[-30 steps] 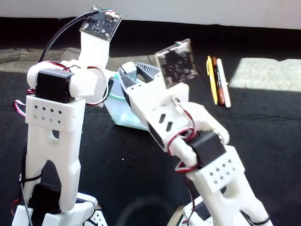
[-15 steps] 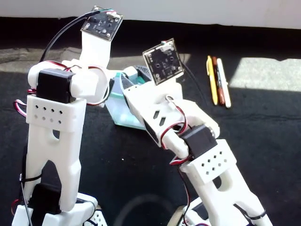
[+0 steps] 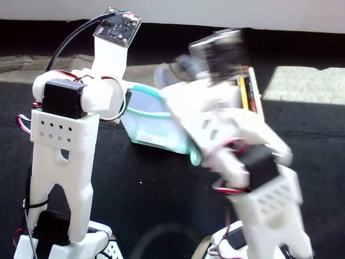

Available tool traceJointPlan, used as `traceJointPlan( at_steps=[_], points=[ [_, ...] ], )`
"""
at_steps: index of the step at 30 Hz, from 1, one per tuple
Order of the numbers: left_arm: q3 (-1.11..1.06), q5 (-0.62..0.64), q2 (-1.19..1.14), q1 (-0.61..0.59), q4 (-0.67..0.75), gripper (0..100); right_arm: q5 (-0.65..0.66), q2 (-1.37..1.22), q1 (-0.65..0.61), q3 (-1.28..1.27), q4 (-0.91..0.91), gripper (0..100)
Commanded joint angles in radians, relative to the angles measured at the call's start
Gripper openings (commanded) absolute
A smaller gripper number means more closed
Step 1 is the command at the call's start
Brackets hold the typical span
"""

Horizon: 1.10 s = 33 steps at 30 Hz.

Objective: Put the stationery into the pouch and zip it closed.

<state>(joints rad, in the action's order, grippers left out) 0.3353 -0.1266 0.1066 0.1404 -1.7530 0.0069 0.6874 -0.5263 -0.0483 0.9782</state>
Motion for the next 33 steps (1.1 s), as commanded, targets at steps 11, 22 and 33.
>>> traceJointPlan(
  at_steps=[11, 22, 33],
  points=[
    [-0.027, 0.000, -0.021, -0.002, -0.006, 1, 0.133, -0.559, 0.516, -0.016, -0.039, 8.6],
    [-0.035, 0.000, -0.021, -0.004, -0.008, 1, 0.218, -1.248, 0.536, 0.613, 0.105, 13.0],
    [-0.028, 0.000, -0.021, -0.004, -0.008, 1, 0.308, -1.666, 0.552, 1.119, 0.260, 13.4]
  ],
)
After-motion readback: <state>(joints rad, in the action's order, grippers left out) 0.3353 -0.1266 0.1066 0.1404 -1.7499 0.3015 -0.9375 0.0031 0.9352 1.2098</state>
